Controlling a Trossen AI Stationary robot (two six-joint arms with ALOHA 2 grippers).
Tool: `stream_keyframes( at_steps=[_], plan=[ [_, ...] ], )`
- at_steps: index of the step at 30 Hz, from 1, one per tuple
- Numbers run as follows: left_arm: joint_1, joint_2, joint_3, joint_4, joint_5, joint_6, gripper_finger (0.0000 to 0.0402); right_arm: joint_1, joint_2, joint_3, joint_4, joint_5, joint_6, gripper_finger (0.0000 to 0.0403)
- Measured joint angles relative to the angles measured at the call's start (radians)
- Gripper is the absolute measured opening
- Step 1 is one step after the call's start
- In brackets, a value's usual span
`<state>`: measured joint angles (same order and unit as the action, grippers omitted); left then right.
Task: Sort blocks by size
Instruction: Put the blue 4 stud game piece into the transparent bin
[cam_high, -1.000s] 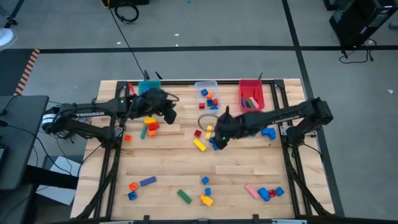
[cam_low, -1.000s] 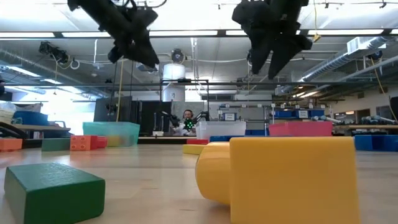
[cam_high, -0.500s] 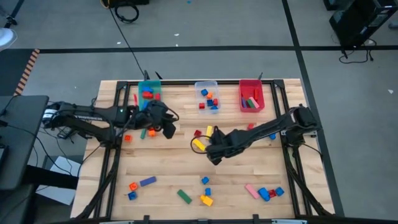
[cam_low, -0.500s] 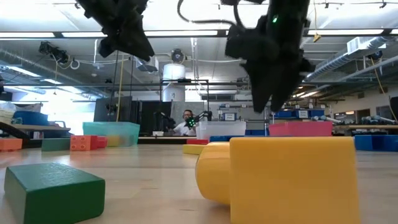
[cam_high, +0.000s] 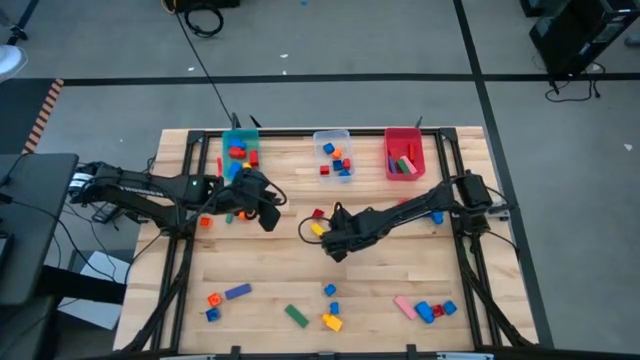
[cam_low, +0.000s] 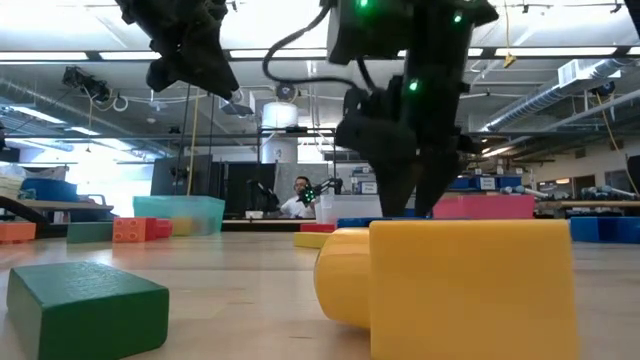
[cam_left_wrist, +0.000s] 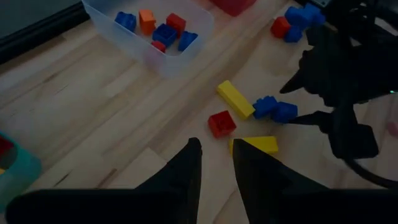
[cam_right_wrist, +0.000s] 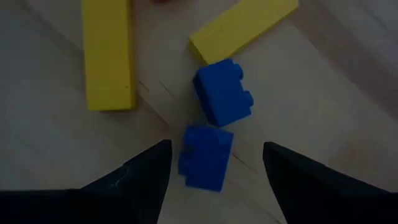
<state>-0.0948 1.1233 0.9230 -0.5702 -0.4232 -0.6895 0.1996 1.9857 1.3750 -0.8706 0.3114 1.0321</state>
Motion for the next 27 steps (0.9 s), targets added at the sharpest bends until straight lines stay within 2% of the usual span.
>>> stream_keyframes(
  at_steps=[3, 9, 12, 17, 22, 27],
  plan=[
    [0.000, 0.000, 0.000, -0.005, 0.000, 0.000, 0.0101, -0.014, 0.028, 0.000, 0.012, -0.052, -0.016, 0.0259],
    [0.000, 0.000, 0.000, -0.009, 0.001, 0.000, 0.0101, -0.014, 0.057, 0.001, 0.019, -0.057, -0.027, 0.0230],
    [0.000, 0.000, 0.000, -0.017, 0.003, 0.001, 0.0101, -0.014, 0.053, 0.001, 0.020, -0.057, -0.033, 0.0193],
    [0.000, 0.000, 0.000, -0.040, 0.006, 0.001, 0.0101, -0.017, 0.045, -0.001, 0.011, -0.066, -0.059, 0.0108],
    [0.001, 0.000, 0.000, -0.080, 0.006, 0.005, 0.0101, -0.014, 0.019, -0.001, 0.005, -0.139, -0.102, 0.0106],
    [0.001, 0.001, -0.001, -0.078, 0.006, 0.008, 0.0101, 0.007, -0.091, -0.001, 0.001, -0.183, -0.115, 0.0106]
  ],
)
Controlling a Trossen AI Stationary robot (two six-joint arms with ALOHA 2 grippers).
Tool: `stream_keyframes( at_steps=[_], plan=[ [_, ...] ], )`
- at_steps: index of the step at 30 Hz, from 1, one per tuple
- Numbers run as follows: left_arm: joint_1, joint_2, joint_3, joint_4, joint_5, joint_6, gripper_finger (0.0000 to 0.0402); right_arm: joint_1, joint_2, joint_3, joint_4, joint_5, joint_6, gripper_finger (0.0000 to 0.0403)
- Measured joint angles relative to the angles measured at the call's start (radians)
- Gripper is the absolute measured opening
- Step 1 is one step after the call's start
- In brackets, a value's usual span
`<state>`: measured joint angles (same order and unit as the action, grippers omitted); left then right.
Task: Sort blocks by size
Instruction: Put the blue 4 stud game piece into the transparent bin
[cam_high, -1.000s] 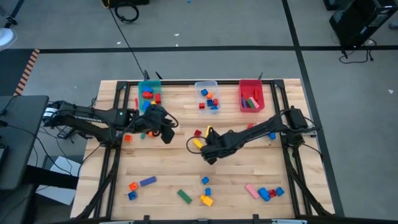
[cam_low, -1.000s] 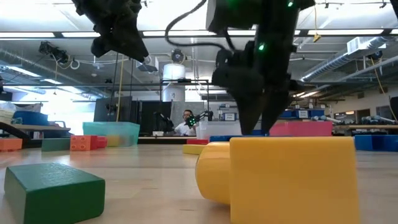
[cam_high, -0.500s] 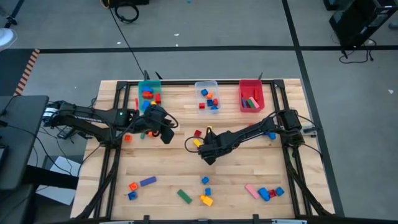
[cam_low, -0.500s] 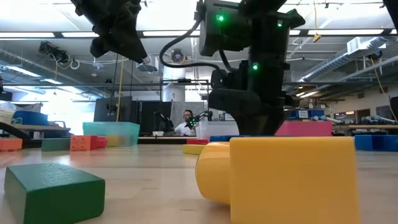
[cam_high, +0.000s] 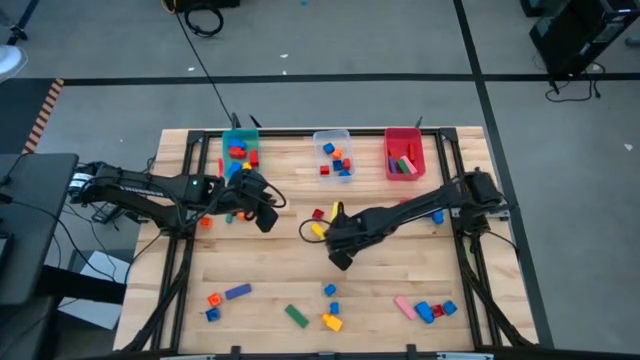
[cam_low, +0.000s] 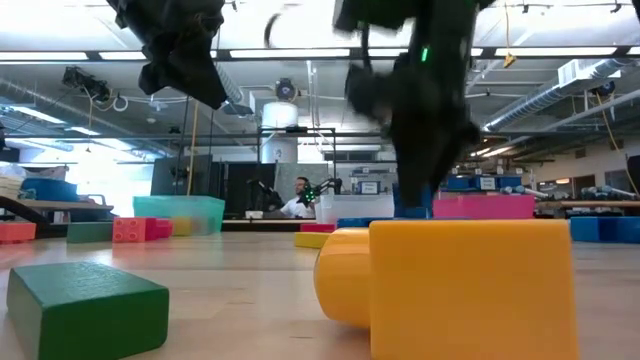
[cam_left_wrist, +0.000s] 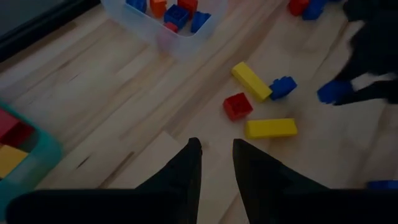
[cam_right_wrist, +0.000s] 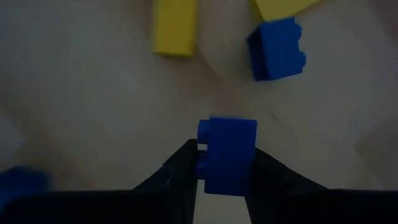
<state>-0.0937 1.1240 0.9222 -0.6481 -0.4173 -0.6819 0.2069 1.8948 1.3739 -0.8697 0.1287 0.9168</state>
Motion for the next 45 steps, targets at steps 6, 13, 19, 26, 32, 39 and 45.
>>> stream_keyframes(
  at_steps=[6, 13, 19, 26, 32, 39, 45],
  plan=[
    [0.000, 0.000, 0.000, 0.003, 0.001, 0.023, 0.0101, -0.018, -0.204, 0.000, -0.004, 0.041, 0.046, 0.0106],
    [0.001, 0.000, 0.000, 0.009, 0.003, 0.136, 0.0101, -0.169, -0.347, 0.001, 0.031, 0.100, 0.054, 0.0106],
    [0.002, 0.000, 0.000, 0.011, 0.003, 0.206, 0.0101, -0.320, -0.323, 0.001, 0.143, 0.056, -0.025, 0.0106],
    [0.034, 0.000, 0.000, 0.061, -0.003, 0.337, 0.0101, -0.464, -0.210, 0.029, 0.204, -0.018, -0.081, 0.0106],
    [0.077, 0.000, 0.000, 0.080, -0.004, 0.414, 0.0101, -0.544, -0.029, 0.233, 0.142, -0.024, -0.222, 0.0106],
    [0.104, 0.000, 0.000, 0.080, -0.004, 0.446, 0.0102, -0.635, 0.159, 0.390, -0.009, -0.026, -0.264, 0.0106],
    [0.107, 0.000, 0.000, 0.079, -0.003, 0.478, 0.0102, -0.672, 0.238, 0.392, -0.025, -0.065, -0.266, 0.0167]
  ],
)
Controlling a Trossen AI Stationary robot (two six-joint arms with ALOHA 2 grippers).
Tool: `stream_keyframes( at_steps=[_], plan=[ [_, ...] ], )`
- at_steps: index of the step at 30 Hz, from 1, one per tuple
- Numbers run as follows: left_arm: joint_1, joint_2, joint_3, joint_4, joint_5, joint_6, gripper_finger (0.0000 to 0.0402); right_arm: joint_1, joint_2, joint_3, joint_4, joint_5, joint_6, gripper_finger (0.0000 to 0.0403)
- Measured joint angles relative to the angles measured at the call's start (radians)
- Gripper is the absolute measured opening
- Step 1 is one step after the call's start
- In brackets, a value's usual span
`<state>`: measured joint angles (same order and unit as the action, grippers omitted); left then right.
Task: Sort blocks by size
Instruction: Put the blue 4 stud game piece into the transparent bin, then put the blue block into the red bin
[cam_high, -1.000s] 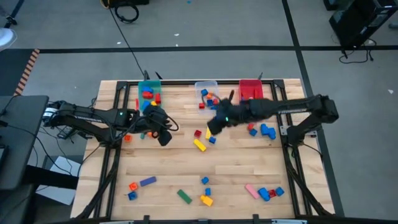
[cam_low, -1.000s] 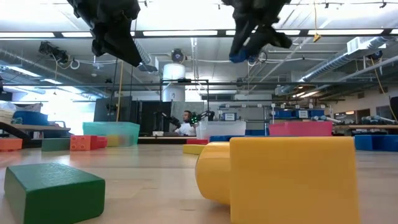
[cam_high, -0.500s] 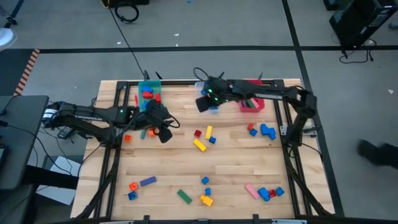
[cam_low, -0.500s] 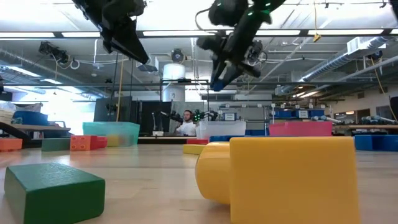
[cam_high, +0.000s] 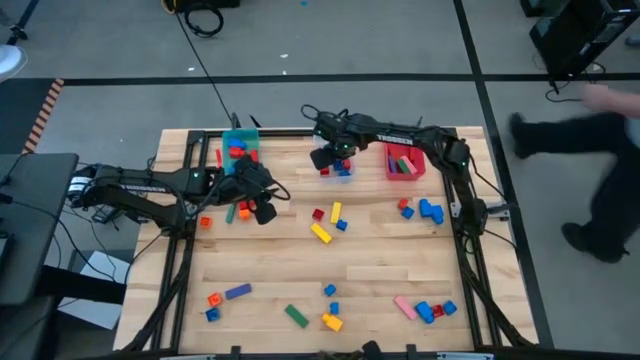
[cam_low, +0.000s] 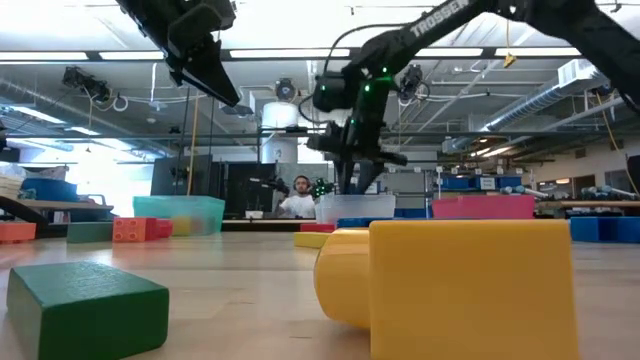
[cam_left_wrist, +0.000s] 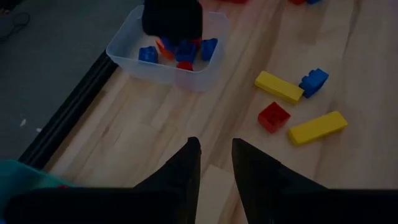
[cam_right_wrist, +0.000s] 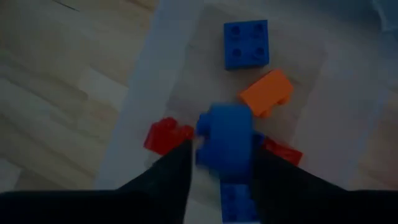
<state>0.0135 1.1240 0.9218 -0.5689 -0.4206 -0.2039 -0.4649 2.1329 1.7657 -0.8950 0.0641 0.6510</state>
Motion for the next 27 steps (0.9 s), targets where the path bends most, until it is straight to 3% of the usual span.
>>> stream_keyframes(
  at_steps=[7, 11, 16, 24, 27],
  plan=[
    [0.000, 0.000, 0.000, -0.013, 0.001, 0.043, 0.0102, -0.002, 0.027, 0.000, 0.001, -0.009, 0.000, 0.0222],
    [0.000, 0.000, 0.000, -0.017, 0.011, 0.043, 0.0110, 0.003, -0.005, 0.000, -0.015, -0.009, -0.003, 0.0228],
    [0.000, 0.000, 0.000, -0.016, 0.026, 0.037, 0.0153, 0.033, -0.078, 0.000, -0.097, 0.006, -0.024, 0.0226],
    [-0.001, 0.000, 0.000, 0.057, 0.029, 0.025, 0.0199, 0.214, -0.225, -0.032, -0.264, 0.292, -0.028, 0.0225],
    [-0.001, 0.000, 0.000, 0.063, 0.030, -0.023, 0.0198, 0.303, -0.306, -0.125, -0.260, 0.307, -0.002, 0.0225]
  ],
)
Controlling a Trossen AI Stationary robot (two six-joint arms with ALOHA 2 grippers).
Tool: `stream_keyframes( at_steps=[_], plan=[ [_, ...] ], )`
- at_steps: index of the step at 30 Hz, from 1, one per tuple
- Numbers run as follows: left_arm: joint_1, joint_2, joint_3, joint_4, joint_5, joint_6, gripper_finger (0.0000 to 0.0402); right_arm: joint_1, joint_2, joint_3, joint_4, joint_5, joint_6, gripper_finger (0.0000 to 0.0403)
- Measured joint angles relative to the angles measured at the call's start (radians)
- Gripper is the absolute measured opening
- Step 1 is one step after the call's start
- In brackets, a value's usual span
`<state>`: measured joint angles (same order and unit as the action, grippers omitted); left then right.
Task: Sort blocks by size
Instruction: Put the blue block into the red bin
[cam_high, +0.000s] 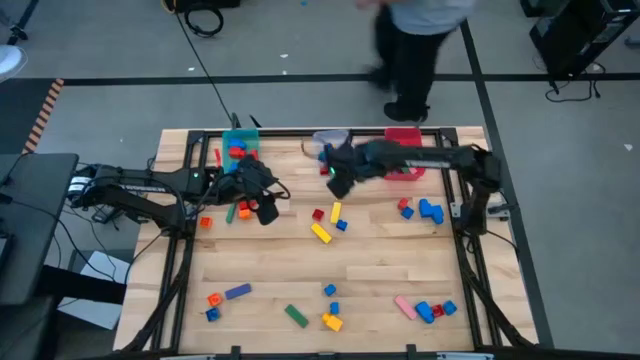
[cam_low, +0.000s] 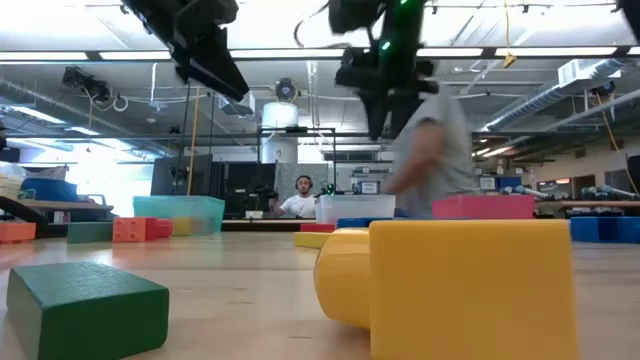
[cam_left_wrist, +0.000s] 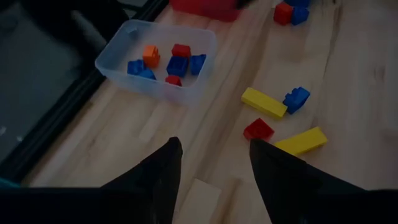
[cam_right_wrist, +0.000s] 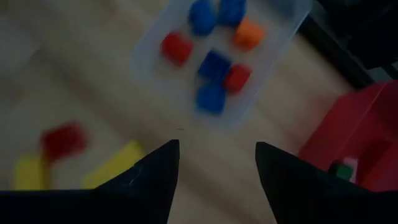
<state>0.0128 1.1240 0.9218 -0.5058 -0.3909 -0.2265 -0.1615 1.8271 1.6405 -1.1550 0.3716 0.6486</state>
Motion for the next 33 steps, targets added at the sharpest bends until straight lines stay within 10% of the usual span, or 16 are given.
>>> stream_keyframes(
  at_steps=[13, 23, 33],
  plan=[
    [-0.184, 0.019, 0.000, -0.030, -0.008, -0.272, 0.0198, 0.417, -0.435, -0.530, 0.130, 0.002, 0.542, 0.0201],
    [-0.433, 0.252, 0.195, -0.435, 0.026, -0.606, 0.0198, 0.589, -0.513, -0.641, 0.131, 0.010, 0.695, 0.0198],
    [-0.734, 0.360, 0.253, -0.441, 0.030, -0.653, 0.0198, 0.614, -0.513, -0.664, 0.163, 0.015, 0.689, 0.0197]
  ],
)
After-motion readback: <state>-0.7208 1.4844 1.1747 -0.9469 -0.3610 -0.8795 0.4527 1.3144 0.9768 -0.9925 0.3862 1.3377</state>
